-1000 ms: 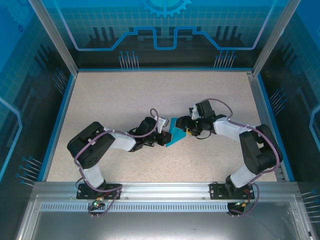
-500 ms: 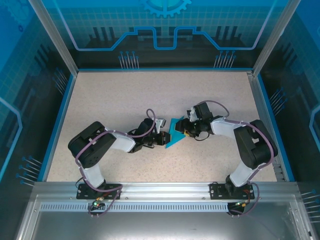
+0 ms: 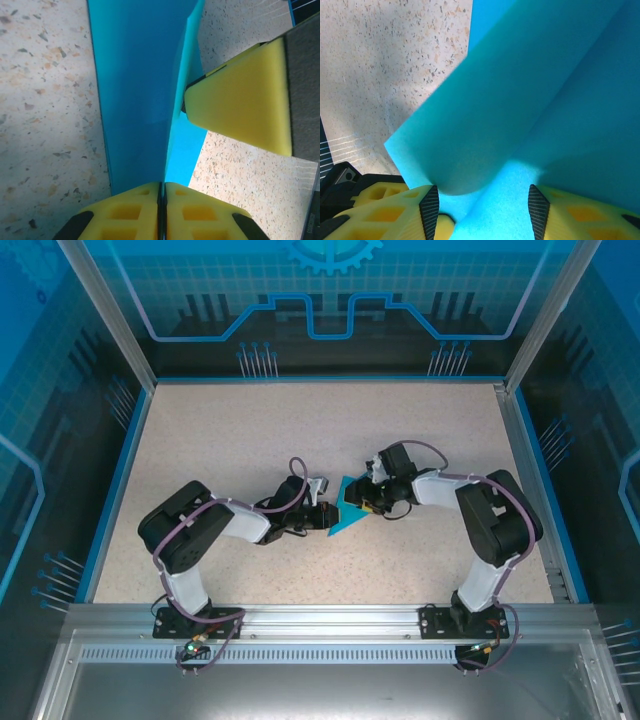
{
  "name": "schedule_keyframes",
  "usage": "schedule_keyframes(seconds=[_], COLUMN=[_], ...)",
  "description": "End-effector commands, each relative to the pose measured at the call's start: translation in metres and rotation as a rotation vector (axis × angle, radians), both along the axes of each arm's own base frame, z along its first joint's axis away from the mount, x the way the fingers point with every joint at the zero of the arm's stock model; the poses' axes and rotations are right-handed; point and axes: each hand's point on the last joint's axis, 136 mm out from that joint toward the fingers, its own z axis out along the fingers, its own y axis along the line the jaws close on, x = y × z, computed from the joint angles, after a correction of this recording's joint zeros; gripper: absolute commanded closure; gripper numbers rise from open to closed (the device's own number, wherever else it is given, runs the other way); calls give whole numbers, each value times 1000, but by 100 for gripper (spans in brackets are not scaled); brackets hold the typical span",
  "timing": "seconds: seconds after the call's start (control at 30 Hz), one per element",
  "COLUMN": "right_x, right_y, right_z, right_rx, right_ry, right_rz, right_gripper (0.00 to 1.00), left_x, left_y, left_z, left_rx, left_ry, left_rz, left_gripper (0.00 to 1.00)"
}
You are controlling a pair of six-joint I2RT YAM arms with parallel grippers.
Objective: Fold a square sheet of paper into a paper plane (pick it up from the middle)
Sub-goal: Fourth fold the wing at the center of the table.
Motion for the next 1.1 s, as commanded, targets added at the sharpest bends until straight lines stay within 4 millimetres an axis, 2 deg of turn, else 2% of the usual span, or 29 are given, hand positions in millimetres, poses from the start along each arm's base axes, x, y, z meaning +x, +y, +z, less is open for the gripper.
schedule_keyframes(seconds=[0.0,0.47,0.67,0.9,1.07], right_x=[5,-3,-5,-10,-15], right_y=[8,-4,-9,-16,-23], right_z=[4,-22,-31,-41,-48], right_rx=[0,-130,-186,-267,-339], right_ry=[-20,60,95,132,168], right_rz=[30,4,-11,-5,-2], right_gripper=[47,48,48,48,46], left_x=[-1,0,-2,1,5], left_y=[-2,-3,2,25,27], left_z=[-3,-1,7,19,32], left_rx=[-11,-36,-13,49,37], left_ry=[42,64,56,29,10], left_rz=[-13,-26,-28,42,66], left_gripper=[88,82,70,57,56])
